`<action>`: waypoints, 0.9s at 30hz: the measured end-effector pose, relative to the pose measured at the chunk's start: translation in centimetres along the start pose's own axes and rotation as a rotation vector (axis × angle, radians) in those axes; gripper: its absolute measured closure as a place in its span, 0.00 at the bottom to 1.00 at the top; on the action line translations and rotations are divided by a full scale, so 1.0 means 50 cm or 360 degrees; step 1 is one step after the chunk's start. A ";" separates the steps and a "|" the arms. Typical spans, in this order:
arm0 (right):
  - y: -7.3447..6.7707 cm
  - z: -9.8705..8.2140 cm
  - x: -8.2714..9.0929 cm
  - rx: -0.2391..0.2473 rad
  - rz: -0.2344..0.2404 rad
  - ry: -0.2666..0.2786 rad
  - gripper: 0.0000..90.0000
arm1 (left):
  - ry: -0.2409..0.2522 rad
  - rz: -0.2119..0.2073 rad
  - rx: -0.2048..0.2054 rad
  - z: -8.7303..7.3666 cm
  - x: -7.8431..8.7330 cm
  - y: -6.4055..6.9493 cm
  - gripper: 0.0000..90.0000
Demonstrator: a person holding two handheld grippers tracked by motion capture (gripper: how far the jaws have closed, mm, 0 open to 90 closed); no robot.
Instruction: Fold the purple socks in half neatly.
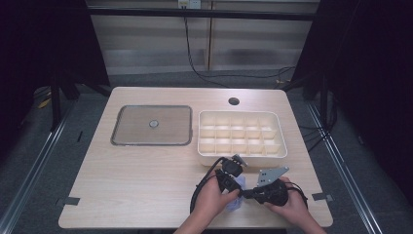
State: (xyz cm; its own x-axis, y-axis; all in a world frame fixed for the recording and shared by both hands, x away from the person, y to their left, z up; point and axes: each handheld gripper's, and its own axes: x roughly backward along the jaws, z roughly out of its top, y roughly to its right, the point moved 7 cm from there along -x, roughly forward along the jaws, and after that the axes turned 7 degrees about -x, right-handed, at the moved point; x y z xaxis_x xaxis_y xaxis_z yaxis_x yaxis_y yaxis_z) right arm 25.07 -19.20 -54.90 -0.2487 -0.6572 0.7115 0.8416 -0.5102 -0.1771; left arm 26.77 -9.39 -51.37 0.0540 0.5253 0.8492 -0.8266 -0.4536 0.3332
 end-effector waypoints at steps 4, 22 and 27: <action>0.002 -0.001 0.001 -0.0014 -0.0004 0.0003 1.00 | -0.0002 0.0001 0.0000 -0.001 -0.001 0.000 0.91; 0.016 -0.004 0.013 -0.0040 -0.0042 0.0023 1.00 | 0.0066 0.0049 -0.0008 -0.010 -0.017 0.003 0.91; 0.024 -0.001 0.032 -0.0083 -0.0066 0.0072 1.00 | 0.0081 0.0086 -0.0049 -0.012 -0.019 0.006 0.91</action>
State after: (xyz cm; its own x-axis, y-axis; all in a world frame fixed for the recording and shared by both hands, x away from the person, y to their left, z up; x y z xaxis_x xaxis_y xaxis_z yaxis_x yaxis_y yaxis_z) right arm 25.68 -20.89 -54.02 -0.3049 -0.6588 0.6878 0.8044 -0.5648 -0.1844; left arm 26.11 -9.58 -52.32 -0.0189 0.5372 0.8432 -0.8445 -0.4600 0.2742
